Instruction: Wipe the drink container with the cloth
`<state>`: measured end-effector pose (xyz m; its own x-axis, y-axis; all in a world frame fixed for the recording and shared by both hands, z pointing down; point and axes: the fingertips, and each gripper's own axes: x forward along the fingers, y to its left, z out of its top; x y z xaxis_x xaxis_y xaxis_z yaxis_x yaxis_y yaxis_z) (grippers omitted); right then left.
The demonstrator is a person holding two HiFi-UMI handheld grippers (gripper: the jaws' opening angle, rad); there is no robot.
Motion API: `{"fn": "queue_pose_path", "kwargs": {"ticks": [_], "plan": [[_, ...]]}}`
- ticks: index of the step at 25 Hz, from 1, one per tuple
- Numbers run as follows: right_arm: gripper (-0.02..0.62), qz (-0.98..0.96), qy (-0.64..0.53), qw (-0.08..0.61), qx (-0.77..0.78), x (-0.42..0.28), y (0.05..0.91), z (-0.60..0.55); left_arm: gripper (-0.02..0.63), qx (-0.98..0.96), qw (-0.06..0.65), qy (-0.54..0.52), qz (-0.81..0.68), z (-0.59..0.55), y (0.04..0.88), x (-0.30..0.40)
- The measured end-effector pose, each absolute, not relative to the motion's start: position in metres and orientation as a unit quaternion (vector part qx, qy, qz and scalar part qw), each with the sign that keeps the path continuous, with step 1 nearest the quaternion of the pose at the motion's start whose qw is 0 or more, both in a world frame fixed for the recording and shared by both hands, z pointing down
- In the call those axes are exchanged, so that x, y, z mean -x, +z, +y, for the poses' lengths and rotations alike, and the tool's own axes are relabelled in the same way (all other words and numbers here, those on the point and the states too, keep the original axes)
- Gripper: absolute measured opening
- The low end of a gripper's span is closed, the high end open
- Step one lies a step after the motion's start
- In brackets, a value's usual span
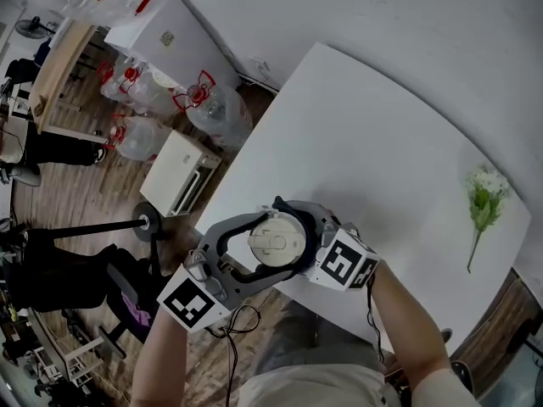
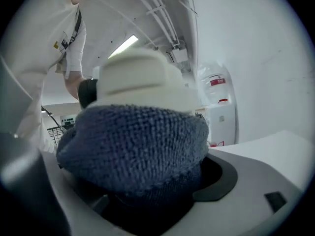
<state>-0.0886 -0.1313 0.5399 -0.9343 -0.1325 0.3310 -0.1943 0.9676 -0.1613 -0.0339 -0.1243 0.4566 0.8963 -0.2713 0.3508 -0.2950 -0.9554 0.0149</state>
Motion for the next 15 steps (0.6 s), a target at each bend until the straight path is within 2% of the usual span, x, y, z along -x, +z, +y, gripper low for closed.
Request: {"fn": "queue_pose_path", "kwargs": {"ticks": [7, 9, 12, 15], "plan": [[0.424, -0.959, 0.122, 0.230, -0.116, 0.075, 0.589, -0.130, 0.368, -0.973, 0.037, 0.150, -0.174, -0.126, 0.453, 0.034], [0.405, -0.957, 0.128, 0.228, -0.124, 0.067, 0.583, -0.128, 0.368, -0.972, 0.039, 0.146, -0.183, -0.127, 0.453, 0.033], [0.375, -0.963, 0.133, 0.189, -0.139, 0.054, 0.554, -0.123, 0.368, -0.971, 0.041, 0.138, -0.190, -0.129, 0.451, 0.032], [0.359, -0.969, 0.097, 0.174, -0.146, 0.047, 0.514, -0.123, 0.368, -0.970, 0.043, 0.129, -0.202, -0.132, 0.449, 0.031]]}}
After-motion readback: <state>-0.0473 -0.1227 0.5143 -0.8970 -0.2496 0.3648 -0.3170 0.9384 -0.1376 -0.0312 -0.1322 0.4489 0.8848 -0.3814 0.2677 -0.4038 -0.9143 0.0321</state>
